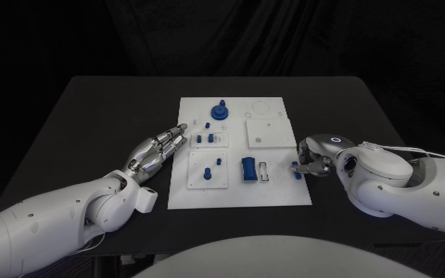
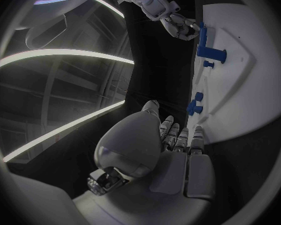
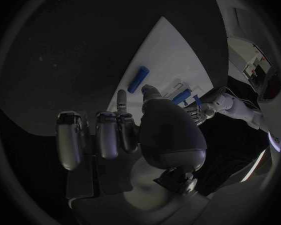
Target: Assemble the parts on the task board
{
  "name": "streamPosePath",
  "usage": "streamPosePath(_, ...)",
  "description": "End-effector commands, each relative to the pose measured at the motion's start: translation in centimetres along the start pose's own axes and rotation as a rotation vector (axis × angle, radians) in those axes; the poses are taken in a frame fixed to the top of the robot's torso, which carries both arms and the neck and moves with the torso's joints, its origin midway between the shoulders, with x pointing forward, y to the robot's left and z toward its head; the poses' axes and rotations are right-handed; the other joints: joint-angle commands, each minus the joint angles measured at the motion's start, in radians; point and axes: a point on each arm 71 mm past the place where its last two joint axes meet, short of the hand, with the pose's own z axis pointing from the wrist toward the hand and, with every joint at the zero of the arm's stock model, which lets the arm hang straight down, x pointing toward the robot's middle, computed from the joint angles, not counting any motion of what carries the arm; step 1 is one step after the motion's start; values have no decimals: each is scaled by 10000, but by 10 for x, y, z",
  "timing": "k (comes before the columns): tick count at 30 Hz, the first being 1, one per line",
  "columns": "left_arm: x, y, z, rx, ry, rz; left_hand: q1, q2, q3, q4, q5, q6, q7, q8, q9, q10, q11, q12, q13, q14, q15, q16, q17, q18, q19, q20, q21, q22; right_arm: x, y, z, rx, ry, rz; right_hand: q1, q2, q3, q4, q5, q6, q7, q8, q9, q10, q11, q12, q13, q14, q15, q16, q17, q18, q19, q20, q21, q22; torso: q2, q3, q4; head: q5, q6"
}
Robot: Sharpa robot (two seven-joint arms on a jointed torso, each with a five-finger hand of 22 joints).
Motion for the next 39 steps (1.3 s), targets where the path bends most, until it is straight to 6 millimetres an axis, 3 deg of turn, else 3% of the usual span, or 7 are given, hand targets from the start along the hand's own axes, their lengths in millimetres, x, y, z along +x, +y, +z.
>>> streamPosePath(1, 2, -3, 1, 526, 41, -80, 49, -58, 57, -13, 58, 9, 0, 59, 12, 28, 50, 50, 14, 14, 11, -36, -15, 204, 18, 70, 51, 5, 2, 0, 0, 133, -38, -287, -80, 37, -52, 10, 29, -51, -36, 82, 48, 1021, -74, 25, 2632, 1056, -90, 61, 2635, -69, 1049, -90, 41, 2624, -2, -2, 6, 18, -1)
streamPosePath(11, 2, -3, 1, 479, 80, -107, 54, -60, 63, -14, 44, 17, 9, 60, 13, 27, 58, 54, 14, 14, 20, -36, -15, 204, 27, 78, 57, 17, 9, 5, 2, -78, 97, -317, -64, 207, 32, -16, 491, 179, -123, 194, 273, 1021, -96, 25, 2632, 1056, -120, 61, 2635, -74, 1058, -111, 58, 2630, 5, -2, 8, 13, -1)
streamPosePath(18, 2, -3, 1, 453, 112, -133, 66, -59, 76, -20, 32, 35, 36, 64, 15, 31, 84, 76, 17, 14, 37, -36, -15, 204, 31, 96, 60, 20, 12, 6, 4, -118, 265, -427, 391, 151, 358, -76, 1895, 383, -151, -173, 314, 1021, -125, 25, 2632, 1056, -153, 61, 2635, -74, 1058, -145, 58, 2630, 1, -1, 14, 18, -1)
streamPosePath(21, 3, -2, 1, 446, 121, -140, 66, -59, 76, -20, 32, 35, 36, 64, 15, 31, 84, 76, 17, 14, 37, -36, -15, 204, 31, 96, 60, 20, 15, 8, 4, -210, 368, -389, 820, 107, 727, -143, 2786, 503, -154, -391, 327, 1021, -133, 25, 2632, 1056, -166, 61, 2635, -74, 1057, -160, 56, 2629, 1, -2, 9, 36, -1)
streamPosePath(25, 3, -2, 1, 436, 132, -150, 86, -62, 98, -30, 9, 95, 85, 79, 23, 44, 131, 106, 22, 14, 64, -36, -15, 203, 38, 121, 64, 24, 19, 12, 5, -284, 769, -107, 1349, 91, 1245, -340, 3449, 576, -107, -616, 347, 1021, -112, 25, 2632, 1056, -149, 61, 2635, -55, 1021, -157, -5, 2605, 4, -2, 10, 52, -1)
streamPosePath(30, 4, -2, 2, 437, 154, -166, 99, -65, 110, -37, 1, 153, 117, 93, 31, 52, 154, 122, 24, 14, 77, -36, -15, 202, 41, 131, 66, 26, 23, 17, 7, -321, 1105, 147, 1595, -1, 1522, -509, 3635, 566, -54, -756, 361, 1021, -67, 25, 2632, 1056, -112, 61, 2635, -45, 1003, -127, -36, 2592, 4, -2, 11, 57, -1)
streamPosePath(39, 5, -2, 2, 432, 183, -186, 125, -69, 138, -51, -16, 235, 162, 117, 41, 82, 202, 204, 36, 14, 96, -36, -15, 200, 47, 147, 69, 29, 31, 15, 12, 261, 2087, 1188, 1858, -156, 1842, -880, 3000, 816, -5, -983, 378, 1021, -9, 25, 2632, 1056, -63, 61, 2635, -57, 1025, -71, 1, 2607, 6, 1, 16, 94, -1)
